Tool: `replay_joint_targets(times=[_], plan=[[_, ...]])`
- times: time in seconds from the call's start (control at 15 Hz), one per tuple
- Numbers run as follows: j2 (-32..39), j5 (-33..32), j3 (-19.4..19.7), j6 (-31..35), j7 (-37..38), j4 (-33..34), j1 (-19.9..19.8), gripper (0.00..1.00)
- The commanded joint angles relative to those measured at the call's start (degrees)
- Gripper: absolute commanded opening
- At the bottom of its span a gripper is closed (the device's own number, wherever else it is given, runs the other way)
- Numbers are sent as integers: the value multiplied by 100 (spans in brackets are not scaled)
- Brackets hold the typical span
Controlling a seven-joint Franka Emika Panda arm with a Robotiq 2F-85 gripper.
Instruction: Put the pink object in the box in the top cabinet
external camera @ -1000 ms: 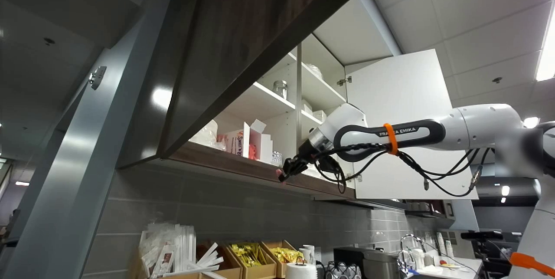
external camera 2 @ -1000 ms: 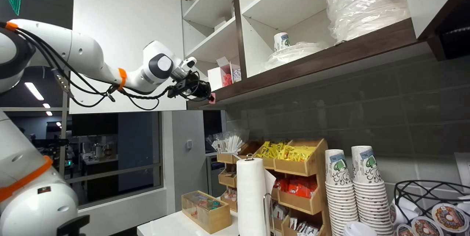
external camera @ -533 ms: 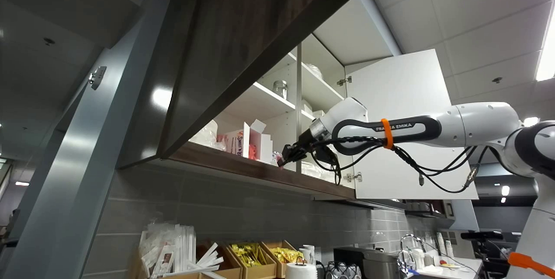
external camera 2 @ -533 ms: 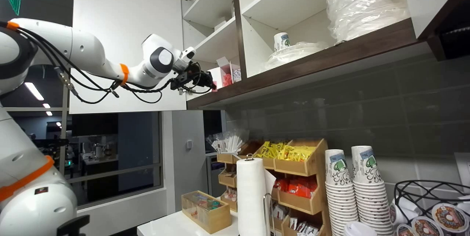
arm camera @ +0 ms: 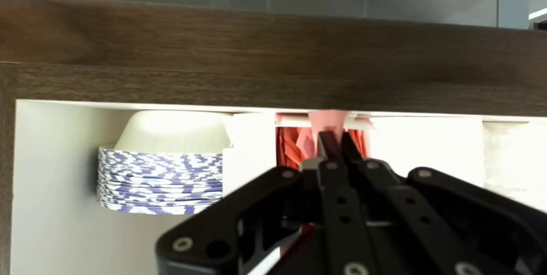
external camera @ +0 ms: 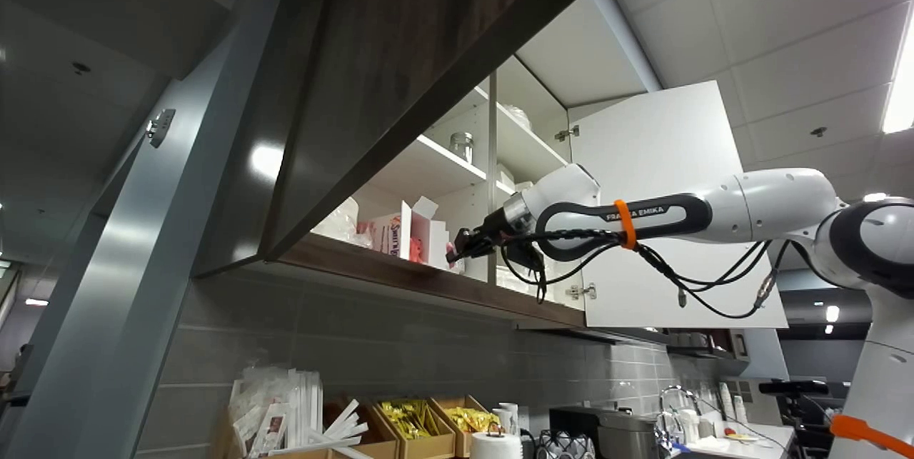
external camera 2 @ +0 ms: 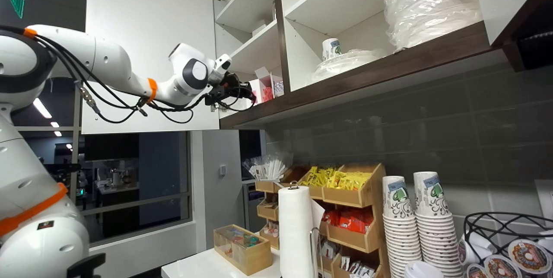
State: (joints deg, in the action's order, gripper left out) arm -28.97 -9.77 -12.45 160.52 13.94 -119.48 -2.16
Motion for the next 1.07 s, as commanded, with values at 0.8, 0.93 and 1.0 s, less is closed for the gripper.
replay_joint_targets(times=[0.8,0.93,1.0], plan=[[1027,-236,-938,757,990,890,-1058,1],[1156,-325,-1098,774,1116,1024,-1216,1],[1221,-388,-1185,772,1196,1109,-1308,1]])
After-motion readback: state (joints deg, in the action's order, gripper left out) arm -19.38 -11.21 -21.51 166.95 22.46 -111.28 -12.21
